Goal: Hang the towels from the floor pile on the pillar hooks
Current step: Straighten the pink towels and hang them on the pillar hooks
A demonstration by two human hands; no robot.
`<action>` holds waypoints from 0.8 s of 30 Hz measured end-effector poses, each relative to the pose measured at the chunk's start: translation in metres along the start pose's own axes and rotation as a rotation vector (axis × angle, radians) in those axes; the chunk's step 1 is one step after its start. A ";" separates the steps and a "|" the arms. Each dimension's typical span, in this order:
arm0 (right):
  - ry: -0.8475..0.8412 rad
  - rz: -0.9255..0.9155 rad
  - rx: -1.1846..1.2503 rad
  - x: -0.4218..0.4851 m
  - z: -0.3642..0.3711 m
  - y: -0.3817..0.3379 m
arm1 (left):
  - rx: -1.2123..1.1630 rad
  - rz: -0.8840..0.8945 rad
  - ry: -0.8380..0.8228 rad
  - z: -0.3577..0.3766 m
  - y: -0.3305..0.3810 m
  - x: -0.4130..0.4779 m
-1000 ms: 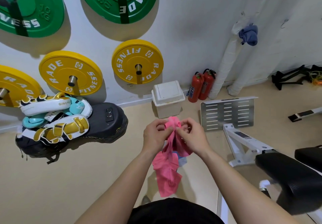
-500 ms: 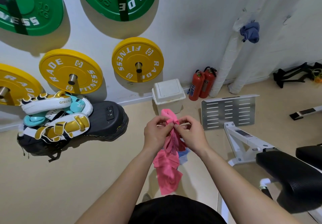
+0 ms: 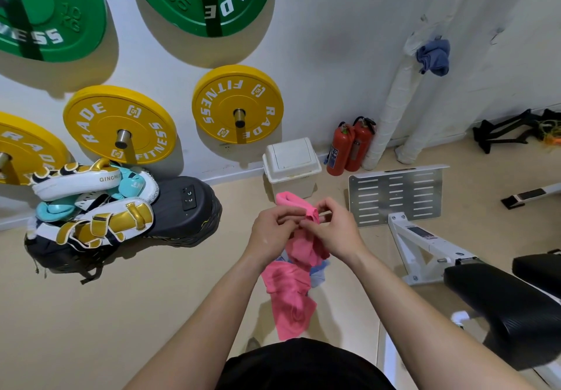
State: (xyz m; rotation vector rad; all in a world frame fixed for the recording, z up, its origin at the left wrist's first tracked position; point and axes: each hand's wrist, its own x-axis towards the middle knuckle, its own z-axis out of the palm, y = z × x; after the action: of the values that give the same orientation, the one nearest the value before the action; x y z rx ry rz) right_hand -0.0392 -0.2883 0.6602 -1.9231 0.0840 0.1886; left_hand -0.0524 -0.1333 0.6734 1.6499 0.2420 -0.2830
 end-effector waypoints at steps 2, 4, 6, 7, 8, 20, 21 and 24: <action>-0.021 -0.006 -0.006 0.007 -0.006 -0.001 | 0.020 0.049 -0.009 -0.005 0.002 0.000; -0.073 -0.029 -0.026 0.014 -0.013 -0.003 | 0.206 0.173 0.105 -0.017 0.001 0.005; -0.140 -0.065 -0.040 0.019 -0.021 -0.009 | 0.484 0.265 0.222 -0.031 -0.002 0.009; -0.173 -0.089 -0.050 0.021 -0.025 -0.013 | 0.588 0.268 0.237 -0.037 -0.002 0.010; -0.200 -0.113 -0.065 0.023 -0.029 -0.017 | 0.652 0.232 0.219 -0.042 -0.003 0.011; -0.191 -0.048 -0.103 0.029 -0.041 -0.017 | 0.235 0.142 0.091 -0.051 0.013 0.010; -0.188 -0.035 -0.089 0.029 -0.038 -0.014 | 0.259 0.163 0.102 -0.047 0.015 0.008; -0.274 -0.038 -0.041 0.025 -0.040 -0.017 | 0.350 0.261 0.135 -0.040 0.014 0.007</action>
State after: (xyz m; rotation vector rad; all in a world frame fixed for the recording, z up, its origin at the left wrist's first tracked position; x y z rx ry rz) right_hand -0.0085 -0.3185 0.6854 -1.9201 -0.1407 0.4286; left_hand -0.0402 -0.0945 0.6877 2.0267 0.0777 -0.0138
